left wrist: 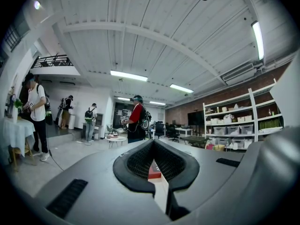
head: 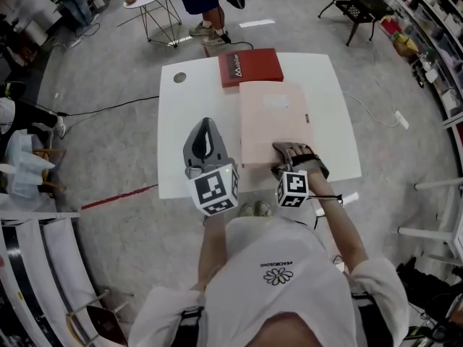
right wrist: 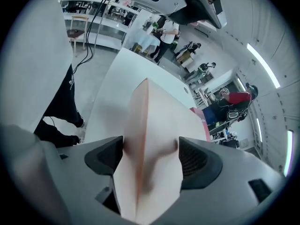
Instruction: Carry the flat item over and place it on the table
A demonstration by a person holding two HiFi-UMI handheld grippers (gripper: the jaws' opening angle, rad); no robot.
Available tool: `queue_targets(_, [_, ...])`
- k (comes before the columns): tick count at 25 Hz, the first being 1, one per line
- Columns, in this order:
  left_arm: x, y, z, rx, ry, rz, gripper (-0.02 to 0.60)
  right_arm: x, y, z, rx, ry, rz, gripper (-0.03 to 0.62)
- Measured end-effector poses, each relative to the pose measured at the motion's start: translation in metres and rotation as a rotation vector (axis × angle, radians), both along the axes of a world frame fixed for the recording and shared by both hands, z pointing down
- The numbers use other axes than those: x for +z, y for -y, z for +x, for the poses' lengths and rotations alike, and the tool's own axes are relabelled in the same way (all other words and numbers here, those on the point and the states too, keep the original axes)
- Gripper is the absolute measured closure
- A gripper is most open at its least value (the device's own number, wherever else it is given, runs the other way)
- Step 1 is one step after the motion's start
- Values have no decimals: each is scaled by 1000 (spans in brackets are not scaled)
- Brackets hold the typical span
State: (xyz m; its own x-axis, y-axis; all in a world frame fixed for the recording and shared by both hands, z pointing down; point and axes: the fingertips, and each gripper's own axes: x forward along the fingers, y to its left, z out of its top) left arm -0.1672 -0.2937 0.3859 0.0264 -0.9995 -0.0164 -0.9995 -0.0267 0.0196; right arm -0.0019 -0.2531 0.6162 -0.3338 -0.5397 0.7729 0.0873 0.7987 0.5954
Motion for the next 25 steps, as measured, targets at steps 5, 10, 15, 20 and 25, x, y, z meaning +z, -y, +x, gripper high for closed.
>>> queue_targets(5, [-2,1,1,2,3,4,566,1,-5,-3,5,24,7,264])
queue_targets(10, [-4,0,5,9,6,6,566,-1,-6,0,19,27,-11,264])
queue_targets(15, [-6,-2,9,13,8,12,566,1,-17,7,18,22,-27,264])
queue_targets(20, [-7,-2,13,20,10,20,566,-16,-21,12,29,55,-4,264])
queue_targets(25, [-12,0,22,30,17,32,566,-53,-7,11,11,76,78,264])
